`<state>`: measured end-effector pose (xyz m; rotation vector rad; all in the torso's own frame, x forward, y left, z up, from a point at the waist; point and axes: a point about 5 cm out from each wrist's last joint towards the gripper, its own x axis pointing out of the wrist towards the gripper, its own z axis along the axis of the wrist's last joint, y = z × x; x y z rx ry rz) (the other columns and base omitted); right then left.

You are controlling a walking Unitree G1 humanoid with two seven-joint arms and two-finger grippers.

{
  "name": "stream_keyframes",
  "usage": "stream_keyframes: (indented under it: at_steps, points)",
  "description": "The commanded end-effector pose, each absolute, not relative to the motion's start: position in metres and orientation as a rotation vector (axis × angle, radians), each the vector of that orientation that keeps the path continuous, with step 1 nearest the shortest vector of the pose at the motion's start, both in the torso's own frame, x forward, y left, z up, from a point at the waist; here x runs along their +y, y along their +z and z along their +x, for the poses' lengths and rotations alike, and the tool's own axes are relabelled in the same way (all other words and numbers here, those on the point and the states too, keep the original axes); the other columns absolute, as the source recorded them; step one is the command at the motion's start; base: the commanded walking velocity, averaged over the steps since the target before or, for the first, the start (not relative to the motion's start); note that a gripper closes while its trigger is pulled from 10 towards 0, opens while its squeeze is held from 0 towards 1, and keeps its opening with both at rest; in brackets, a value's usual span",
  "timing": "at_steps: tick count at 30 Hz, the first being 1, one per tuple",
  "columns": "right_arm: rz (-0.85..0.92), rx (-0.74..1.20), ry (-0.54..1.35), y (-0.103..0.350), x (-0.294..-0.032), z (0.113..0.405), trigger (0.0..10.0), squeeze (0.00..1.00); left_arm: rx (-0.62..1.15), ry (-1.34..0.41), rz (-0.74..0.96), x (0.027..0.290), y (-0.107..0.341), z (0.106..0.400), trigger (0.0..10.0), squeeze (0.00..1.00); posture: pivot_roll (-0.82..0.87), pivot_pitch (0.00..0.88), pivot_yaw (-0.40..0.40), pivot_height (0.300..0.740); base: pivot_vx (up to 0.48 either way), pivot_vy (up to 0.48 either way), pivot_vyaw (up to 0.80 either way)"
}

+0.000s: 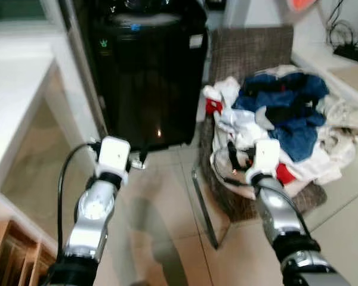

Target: Clothes washing

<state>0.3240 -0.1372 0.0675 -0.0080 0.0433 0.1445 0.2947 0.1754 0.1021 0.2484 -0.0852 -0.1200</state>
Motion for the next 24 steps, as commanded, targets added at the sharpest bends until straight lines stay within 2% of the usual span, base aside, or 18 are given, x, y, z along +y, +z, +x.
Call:
stream_keyframes:
  at_steps: [1, 7, 10, 11, 12, 14, 16, 18, 24]
  points:
    - [-0.033, 0.025, 0.109, 0.074, -0.149, 0.327, 10.0, 0.0, -0.083, -0.117, 0.244, 0.172, 0.102, 0.297, 10.0, 0.0, -0.09, 0.0, 0.0, 0.74, 0.0, 0.0, 0.0]
    - [-0.014, -0.155, 0.158, 0.108, -0.137, 0.333, 10.0, 0.0, -0.085, -0.11, 0.207, 0.174, 0.103, 0.298, 10.0, 0.0, -0.1, 0.0, 0.01, 0.74, 0.0, 0.0, -0.59]
    - [0.024, -0.246, 0.059, 0.122, -0.154, 0.332, 10.0, 0.0, -0.111, -0.098, 0.212, 0.179, 0.107, 0.297, 10.0, 0.0, -0.11, 0.0, 0.012, 0.74, 0.0, 0.0, -0.63]
    - [0.025, -0.253, 0.006, 0.121, -0.167, 0.328, 10.0, 0.0, -0.151, -0.072, 0.192, 0.186, 0.113, 0.294, 10.0, 0.0, -0.11, 0.0, 0.01, 0.74, 0.0, 0.0, -0.6]
    - [0.025, -0.253, 0.006, 0.121, -0.167, 0.328, 10.0, 0.0, -0.151, -0.072, 0.192, 0.186, 0.113, 0.294, 10.0, 0.0, -0.11, 0.0, 0.01, 0.74, 0.0, 0.0, -0.6]
    - [0.003, -0.249, -0.044, 0.116, -0.183, 0.321, 10.0, 0.0, -0.192, -0.041, 0.177, 0.198, 0.12, 0.288, 10.0, 0.0, -0.11, 0.0, 0.008, 0.74, 0.0, 0.0, -0.59]
    - [0.003, -0.249, -0.044, 0.116, -0.183, 0.321, 10.0, 0.0, -0.192, -0.041, 0.177, 0.198, 0.12, 0.288, 10.0, 0.0, -0.11, 0.0, 0.008, 0.74, 0.0, 0.0, -0.59]
    - [-0.024, -0.175, -0.065, 0.098, -0.195, 0.308, 10.0, 0.0, -0.184, -0.113, 0.24, 0.199, 0.125, 0.284, 10.0, 0.0, -0.1, 0.0, -0.002, 0.74, 0.0, 0.0, -0.62]
    - [0.007, -0.126, -0.08, 0.09, -0.193, 0.307, 10.0, 0.0, -0.171, -0.131, 0.267, 0.196, 0.126, 0.292, 10.0, 0.0, -0.1, 0.0, -0.002, 0.74, 0.0, 0.0, -0.67]
